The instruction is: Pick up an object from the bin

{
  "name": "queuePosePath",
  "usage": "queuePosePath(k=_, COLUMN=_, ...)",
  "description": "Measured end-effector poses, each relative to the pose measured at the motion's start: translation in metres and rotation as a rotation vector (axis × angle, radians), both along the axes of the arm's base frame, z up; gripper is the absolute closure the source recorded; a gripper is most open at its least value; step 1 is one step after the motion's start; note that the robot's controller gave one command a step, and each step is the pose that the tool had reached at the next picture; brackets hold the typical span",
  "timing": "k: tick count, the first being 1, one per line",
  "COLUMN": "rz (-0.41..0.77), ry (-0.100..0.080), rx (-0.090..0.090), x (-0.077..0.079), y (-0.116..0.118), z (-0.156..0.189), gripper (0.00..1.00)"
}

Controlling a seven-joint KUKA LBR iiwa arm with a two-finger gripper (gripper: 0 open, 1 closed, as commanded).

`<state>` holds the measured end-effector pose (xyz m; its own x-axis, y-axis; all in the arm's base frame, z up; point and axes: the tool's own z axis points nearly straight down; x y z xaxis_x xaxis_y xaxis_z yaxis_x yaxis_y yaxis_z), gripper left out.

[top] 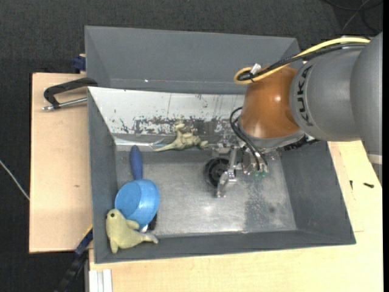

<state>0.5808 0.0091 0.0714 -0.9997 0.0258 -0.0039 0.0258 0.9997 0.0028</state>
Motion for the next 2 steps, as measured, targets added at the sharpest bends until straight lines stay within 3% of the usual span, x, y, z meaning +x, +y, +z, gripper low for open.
queuePosePath(k=1, rz=0.003, ry=-0.012, rx=0.0, x=0.003, y=0.001, z=0.004, gripper=1.0)
queuePosePath(k=2, rz=0.252, ry=-0.01, rx=-0.006, x=-0.033, y=-0.039, z=0.194, gripper=1.0)
